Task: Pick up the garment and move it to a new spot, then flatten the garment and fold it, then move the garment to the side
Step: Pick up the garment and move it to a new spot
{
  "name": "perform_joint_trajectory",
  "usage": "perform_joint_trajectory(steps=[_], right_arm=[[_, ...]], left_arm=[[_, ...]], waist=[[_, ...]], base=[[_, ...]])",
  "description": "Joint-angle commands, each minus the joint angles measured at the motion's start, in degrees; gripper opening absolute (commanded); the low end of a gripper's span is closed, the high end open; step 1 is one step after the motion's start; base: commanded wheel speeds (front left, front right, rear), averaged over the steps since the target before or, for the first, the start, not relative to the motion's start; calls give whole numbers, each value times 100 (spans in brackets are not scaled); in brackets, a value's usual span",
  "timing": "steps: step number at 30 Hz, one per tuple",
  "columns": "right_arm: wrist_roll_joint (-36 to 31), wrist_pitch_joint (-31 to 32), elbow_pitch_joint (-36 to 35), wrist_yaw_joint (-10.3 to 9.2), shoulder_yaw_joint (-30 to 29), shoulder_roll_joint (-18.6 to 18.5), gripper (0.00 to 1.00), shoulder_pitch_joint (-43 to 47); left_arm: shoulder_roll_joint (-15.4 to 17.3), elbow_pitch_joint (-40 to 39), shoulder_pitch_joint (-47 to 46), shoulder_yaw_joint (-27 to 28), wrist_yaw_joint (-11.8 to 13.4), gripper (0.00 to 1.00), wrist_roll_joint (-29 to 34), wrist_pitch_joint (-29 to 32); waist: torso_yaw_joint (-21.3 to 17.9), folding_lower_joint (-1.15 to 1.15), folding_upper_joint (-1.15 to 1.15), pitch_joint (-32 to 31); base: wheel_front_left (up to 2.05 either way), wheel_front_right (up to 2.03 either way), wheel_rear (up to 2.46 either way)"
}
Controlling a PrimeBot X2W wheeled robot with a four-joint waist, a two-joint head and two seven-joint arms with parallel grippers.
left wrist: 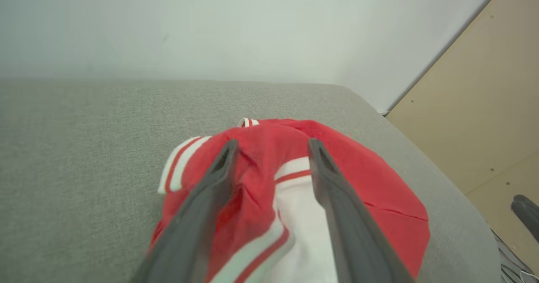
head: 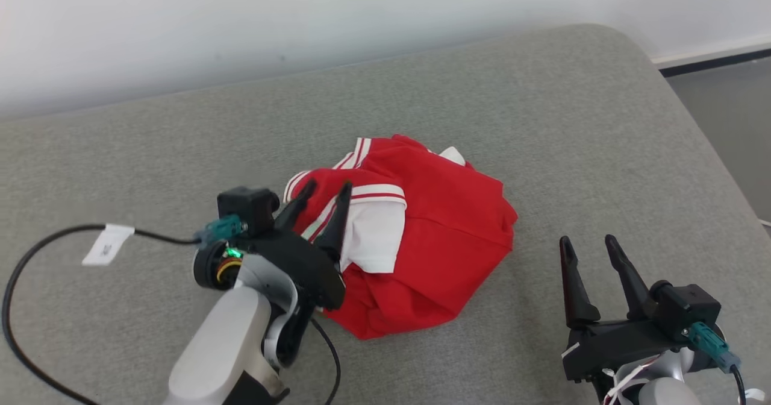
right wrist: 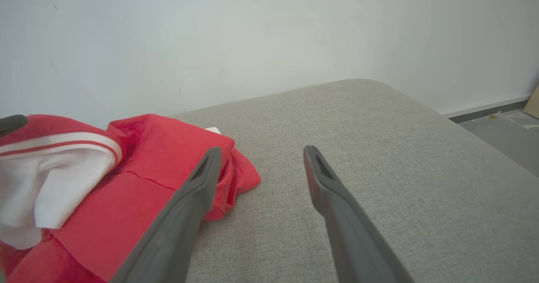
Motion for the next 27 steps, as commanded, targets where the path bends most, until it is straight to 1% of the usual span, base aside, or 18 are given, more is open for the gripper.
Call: perform_joint_trajectory(steps=[1, 3, 6, 9, 13, 14, 17, 18, 19, 23, 27], right_arm=[[-36, -53, 33, -11, -37, -5, 100, -33], [-74, -71, 63, -11, -106, -8, 100, 15], [-151, -152, 57, -10, -207, -6, 100, 93], [-207, -222, 57, -10, -336, -6, 100, 187], [-309, -259, 27, -11, -507, -4, 100, 288], [-322, -291, 2, -10, -555, -7, 100, 314], [-419, -517, -108, -11, -536, -5, 100, 423], [-419, -517, -108, -11, -536, -5, 100, 423], [-447, -567, -122, -11, -572, -9, 100, 485], [-547, -664, -47, -10, -642, -3, 100, 615], [-584, -708, 84, -11, -711, -6, 100, 787]], left_arm=[[-9, 2, 126, -36, -50, 100, -46, -217], [9, -38, 271, -94, -88, 100, -75, -531], [201, -248, 557, -135, -115, 100, 32, -1105], [376, -526, 975, -21, -36, 100, 223, -1354], [569, -1088, 1576, 333, 180, 100, 383, -1409], [592, -1290, 1748, 440, 201, 100, 429, -1405], [586, -1963, 2370, 922, 314, 100, 606, -1404], [586, -1963, 2370, 922, 314, 100, 606, -1404], [578, -2174, 2565, 1070, 346, 100, 712, -1405], [497, -2602, 3272, 1509, 265, 100, 1011, -1407], [489, -2662, 3746, 1785, 217, 100, 1369, -1408]], waist=[[226, -1, -1, -154], [363, -1, -1, -291], [577, -1, -1, -470], [810, -1, -1, -638], [1086, -1, -1, -785], [1150, -1, -1, -813], [1303, -1, -1, -889], [1303, -1, -1, -889], [1358, -1, -1, -920], [1518, -1, -1, -1011], [1565, -1, -1, -1071]], base=[[0, 0, 0], [0, 0, 0], [0, 0, 0], [0, 0, 0], [0, 0, 0], [0, 0, 0], [0, 0, 0], [0, 0, 0], [0, 0, 0], [0, 0, 0], [0, 0, 0]])
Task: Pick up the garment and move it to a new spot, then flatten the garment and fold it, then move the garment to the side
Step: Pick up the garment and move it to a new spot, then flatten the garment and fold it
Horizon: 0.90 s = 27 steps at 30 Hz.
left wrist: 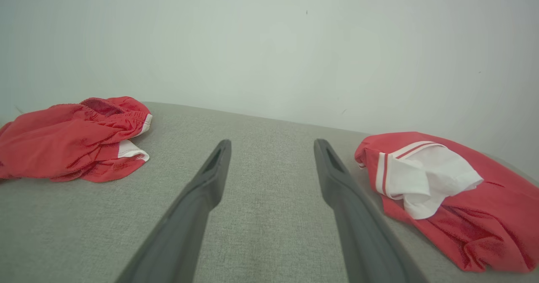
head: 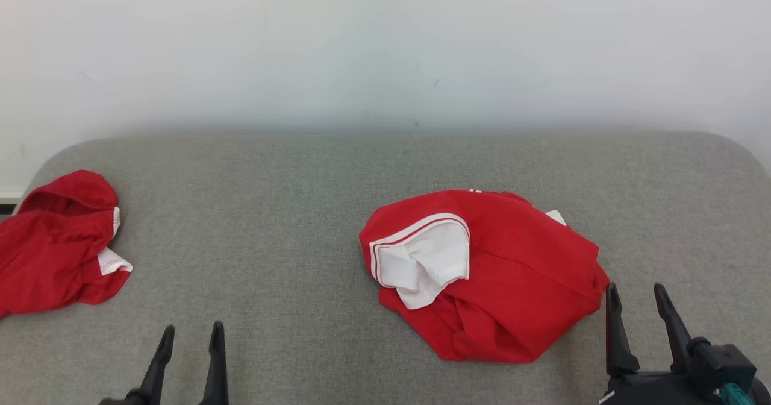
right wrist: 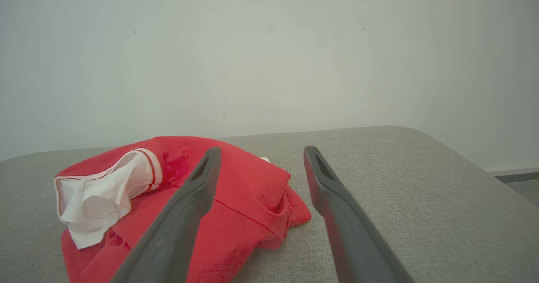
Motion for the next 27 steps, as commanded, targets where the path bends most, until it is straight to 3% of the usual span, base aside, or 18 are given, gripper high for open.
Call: perform_joint_trajectory(steps=[1, 12, 27], right_arm=[[-47, -28, 24, -11, -12, -5, 100, 98], [-201, 436, 267, -12, 225, -5, 100, 403], [-159, 1024, -239, -12, 324, -7, 100, 494]], left_arm=[[25, 16, 95, 41, -3, 100, 102, -17], [138, 589, 376, 347, -55, 100, 389, -19], [203, 354, 220, 175, -27, 100, 308, 330]], waist=[[77, 1, 0, -91], [84, 1, 0, -208], [38, 1, 0, -129]], base=[[0, 0, 0], [0, 0, 0], [0, 0, 0]])
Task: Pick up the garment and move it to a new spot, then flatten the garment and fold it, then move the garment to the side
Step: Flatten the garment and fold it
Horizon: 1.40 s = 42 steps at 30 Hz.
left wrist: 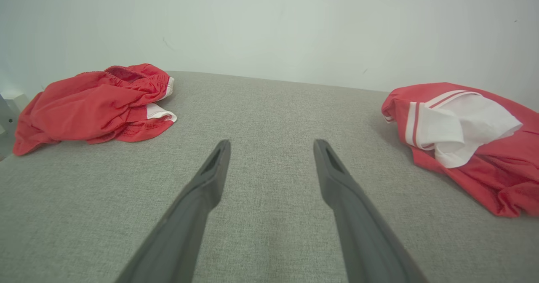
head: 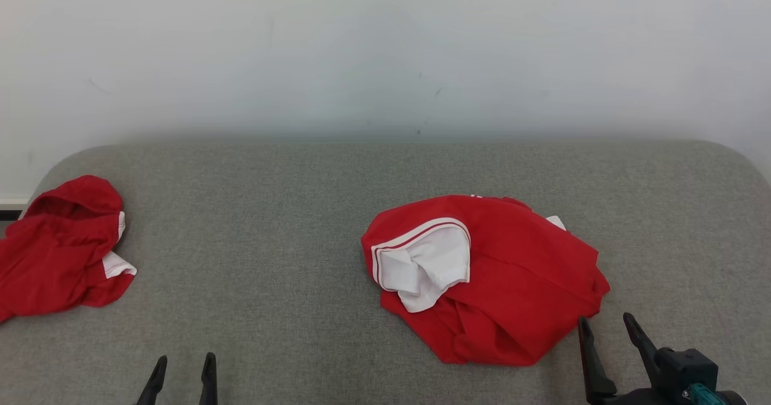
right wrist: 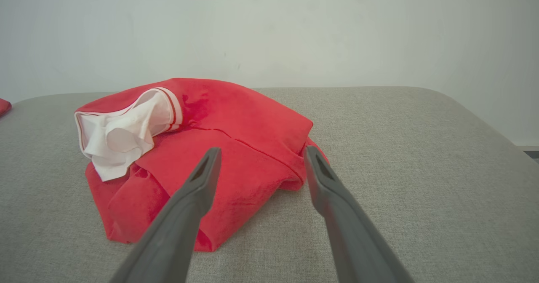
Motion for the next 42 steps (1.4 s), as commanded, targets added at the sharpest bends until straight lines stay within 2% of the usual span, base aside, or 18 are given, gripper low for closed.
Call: perform_joint_trajectory(steps=[1, 15, 23, 26, 31, 33, 36, 38, 42], right_arm=[[25, 36, -57, -12, 10, -7, 100, 90], [70, 64, -61, -12, 77, -7, 100, 72], [119, 129, -85, -12, 169, -7, 100, -12], [126, 186, -111, -12, 216, -6, 100, -59], [121, 245, -150, -12, 247, -7, 100, -134], [151, 251, -168, -12, 263, -5, 100, -154], [188, 238, -173, -12, 321, -5, 100, -192], [215, 226, -178, -12, 350, -5, 100, -252], [264, 184, -159, -12, 368, -4, 100, -293]], left_arm=[[17, -66, -40, 0, 37, 100, -28, 35], [5, -269, 96, -75, 89, 100, -139, 175], [-20, -313, -381, -285, -74, 100, -354, 511], [-14, -90, -789, -298, -120, 100, -568, 829], [-56, 524, -1708, -444, -165, 100, -843, 1684], [-163, 784, -2066, -406, -163, 100, -1076, 2020], [-244, 1229, -2538, -235, 62, 100, -1424, 2679], [-291, 1394, -2893, -215, 103, 100, -1603, 3076], [-188, 1727, -3350, -161, 326, 100, -1630, 3523]], waist=[[-10, 0, 0, 23], [-58, 0, 0, 34], [-199, 0, 0, 73], [-358, 0, 0, 142], [-712, 0, 0, 311], [-880, 0, 0, 385], [-1150, 0, 0, 509], [-1327, 0, 0, 605], [-1638, 0, 0, 783]], base=[[0, 0, 0], [0, 0, 0], [0, 0, 0], [0, 0, 0], [0, 0, 0], [0, 0, 0], [0, 0, 0], [0, 0, 0], [0, 0, 0]])
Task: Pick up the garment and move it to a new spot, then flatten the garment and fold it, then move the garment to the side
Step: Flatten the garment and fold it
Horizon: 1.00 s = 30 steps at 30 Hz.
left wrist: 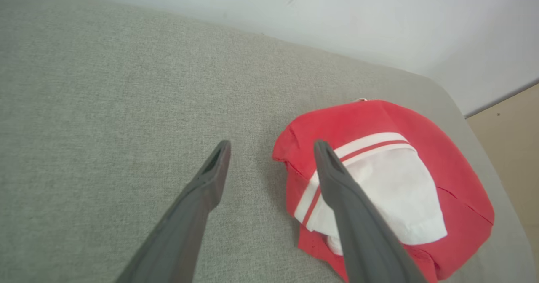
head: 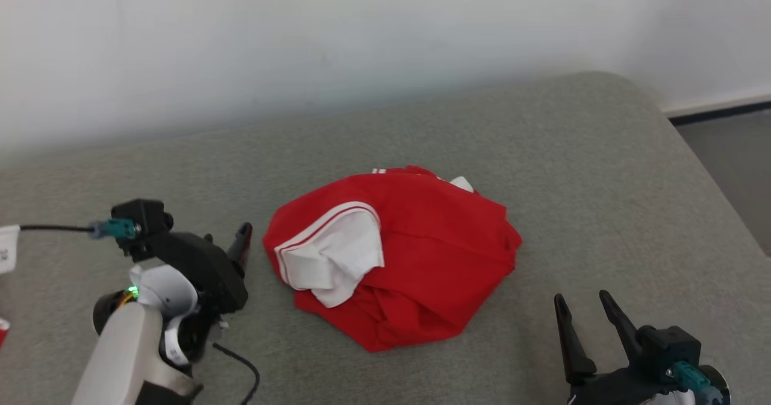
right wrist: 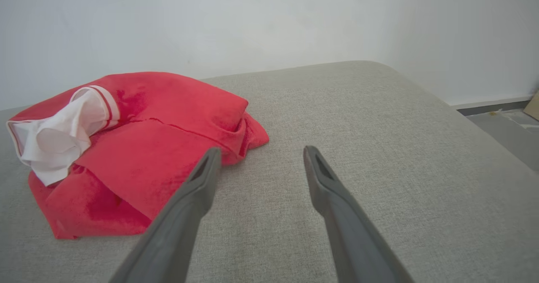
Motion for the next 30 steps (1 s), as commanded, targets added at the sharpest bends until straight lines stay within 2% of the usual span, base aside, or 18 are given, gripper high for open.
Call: perform_joint_trajectory(steps=[1, 6, 9, 13, 17, 18, 19, 20, 23, 30], right_arm=[[42, -37, 14, -12, 15, 0, 100, -54], [116, -121, 93, -12, 74, -2, 100, -151], [159, -167, 145, -12, 128, -2, 100, -198], [179, -223, 199, -12, 121, -3, 100, -252], [196, -272, 277, -12, 111, -1, 100, -255], [197, -282, 286, -12, 113, -2, 100, -275], [199, -288, 292, -12, 112, -4, 100, -298], [199, -299, 303, -12, 119, -4, 100, -316], [181, -308, 319, -12, 134, -2, 100, -355], [93, -255, 347, -12, 172, -2, 100, -362]], left_arm=[[75, 144, -145, -7, 54, 100, 69, 118], [210, 583, -561, -167, 93, 100, 183, 474], [329, 819, -754, -314, 144, 100, 395, 446], [192, 1041, -872, -384, 39, 100, 309, 564], [192, 1317, -898, -507, 4, 100, 322, 806], [178, 1346, -901, -544, -23, 77, 345, 798], [171, 1313, -913, -565, -54, 27, 374, 679], [153, 1267, -927, -572, -90, 0, 384, 534], [82, 1101, -1090, -607, -158, 0, 472, 11], [-192, 335, -1668, -1084, -462, 0, 764, -1273]], waist=[[-449, -1, 0, 333], [-701, -1, 0, 509], [-783, -1, 0, 616], [-810, -1, 0, 686], [-795, -1, 0, 734], [-788, -1, 0, 736], [-775, -1, 0, 736], [-761, -1, 0, 734], [-693, -1, 0, 709], [-564, -1, 0, 535]], base=[[0, 0, 0], [0, 0, 0], [0, 0, 0], [0, 0, 0], [0, 0, 0], [0, 0, 0], [0, 0, 0], [0, 0, 0], [0, 0, 0], [0, 0, 0]])
